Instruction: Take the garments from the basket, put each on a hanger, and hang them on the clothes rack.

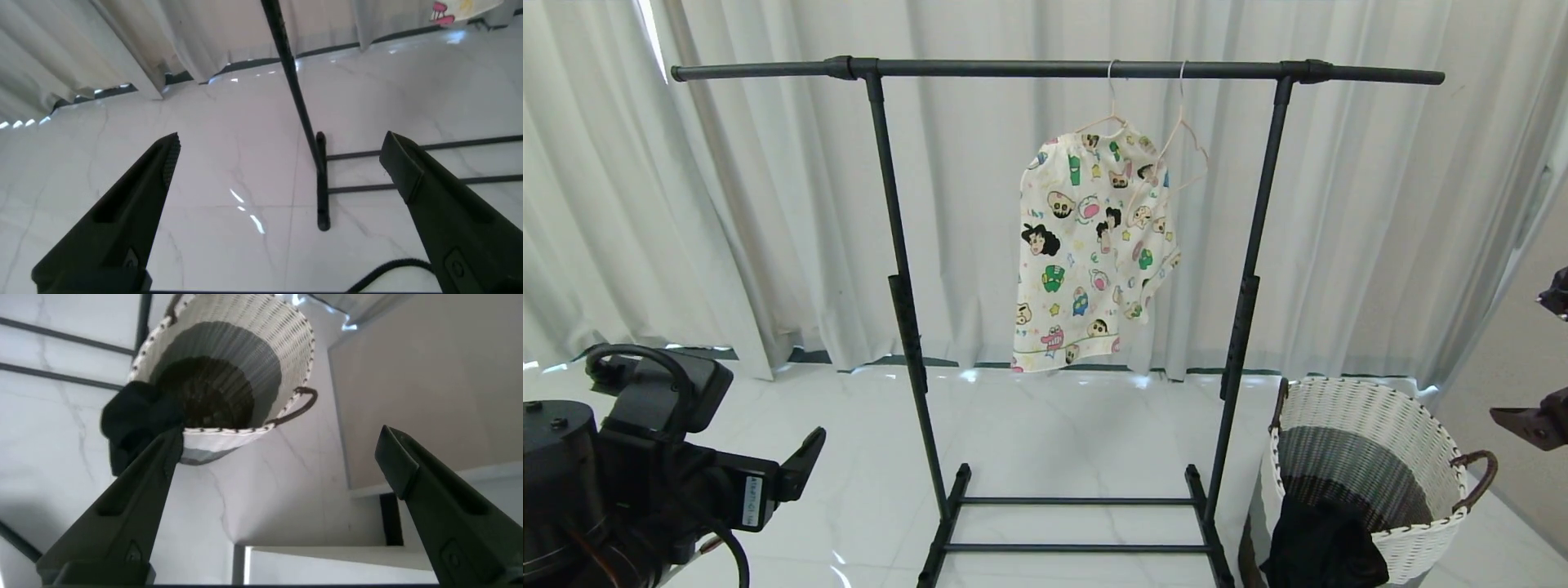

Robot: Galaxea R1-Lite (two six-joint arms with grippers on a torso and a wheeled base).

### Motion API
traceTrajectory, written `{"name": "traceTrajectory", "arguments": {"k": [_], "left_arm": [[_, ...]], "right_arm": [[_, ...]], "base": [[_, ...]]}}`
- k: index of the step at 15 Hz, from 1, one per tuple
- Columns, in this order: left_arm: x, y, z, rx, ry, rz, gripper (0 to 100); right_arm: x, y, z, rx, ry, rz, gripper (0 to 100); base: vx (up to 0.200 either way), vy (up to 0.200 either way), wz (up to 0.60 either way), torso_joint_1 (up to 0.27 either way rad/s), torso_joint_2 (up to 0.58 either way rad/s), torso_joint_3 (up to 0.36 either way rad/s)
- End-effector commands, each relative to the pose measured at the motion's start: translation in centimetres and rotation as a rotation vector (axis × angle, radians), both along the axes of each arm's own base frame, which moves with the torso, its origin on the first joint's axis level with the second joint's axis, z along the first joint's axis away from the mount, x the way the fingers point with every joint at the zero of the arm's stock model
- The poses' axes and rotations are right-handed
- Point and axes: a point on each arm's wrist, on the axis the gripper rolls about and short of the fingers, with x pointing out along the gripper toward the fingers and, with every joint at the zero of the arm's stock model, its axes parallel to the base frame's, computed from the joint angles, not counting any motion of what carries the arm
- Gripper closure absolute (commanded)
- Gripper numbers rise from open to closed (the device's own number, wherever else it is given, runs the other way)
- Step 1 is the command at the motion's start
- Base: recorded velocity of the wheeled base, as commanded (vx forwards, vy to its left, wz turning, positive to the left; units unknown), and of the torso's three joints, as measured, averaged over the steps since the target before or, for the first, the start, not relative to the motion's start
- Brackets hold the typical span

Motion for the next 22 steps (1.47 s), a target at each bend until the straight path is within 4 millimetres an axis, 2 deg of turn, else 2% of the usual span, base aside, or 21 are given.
{"name": "traceTrajectory", "arguments": {"k": [1, 5, 10, 12, 14, 16, 17, 18, 20, 22], "left_arm": [[0.0, 0.0, 0.0, -0.001, 0.0, -0.001, 0], [0.0, 0.0, 0.2, -0.005, -0.008, -0.002, 0], [-0.1, -0.2, 0.2, -0.007, -0.01, -0.018, 0], [-0.1, -0.2, 0.2, -0.01, -0.011, -0.017, 0], [0.0, -0.2, 0.2, -0.011, -0.009, -0.017, 0], [-0.1, -0.2, 0.0, -0.01, -0.002, -0.016, 0], [-0.2, -0.2, -0.1, -0.008, 0.002, -0.015, 0], [-0.3, -0.1, -0.3, -0.005, 0.009, -0.012, 0], [-0.3, -0.1, -0.3, -0.003, 0.007, -0.006, 0], [-0.4, 0.1, -0.2, 0.007, -0.004, 0.028, 0]], "right_arm": [[-0.2, 0.0, -0.3, 0.0, 0.002, 0.001, 0], [-0.2, -0.1, -1.1, -0.005, 0.013, 0.006, 0], [-0.1, -2.2, -3.7, 0.003, 0.1, 0.098, 0], [0.0, -3.3, -6.2, -0.067, 0.166, 0.192, 0], [0.1, -4.2, -8.8, -0.137, 0.228, 0.268, 0], [0.4, -4.4, -13.3, -0.195, 0.302, 0.419, 0], [0.6, -4.4, -14.4, -0.199, 0.324, 0.443, 0], [0.8, -4.4, -16.3, -0.19, 0.368, 0.479, 0], [1.9, -4.5, -18.8, -0.189, 0.397, 0.551, 0], [2.8, -4.6, -20.2, -0.213, 0.414, 0.613, 0]], "base": [[0.0, 0.0, 0.0, 0.0, 0.0, 0.0], [0.0, 0.0, 0.0, -0.045, 0.08, 0.065], [0.2, 0.0, 0.0, -0.004, 0.01, 0.005], [0.2, 0.0, 0.0, 0.0, 0.01, 0.005], [0.0, 0.0, 0.0, 0.0, 0.0, 0.0], [0.0, 0.0, 0.0, 0.0, 0.0, 0.0], [0.0, 0.0, 0.0, 0.0, 0.0, 0.0], [0.0, 0.0, 0.0, 0.0, 0.0, 0.0], [0.0, 0.0, 0.0, 0.0, 0.0, 0.0], [0.0, 0.0, 0.0, 0.0, 0.0, 0.0]]}}
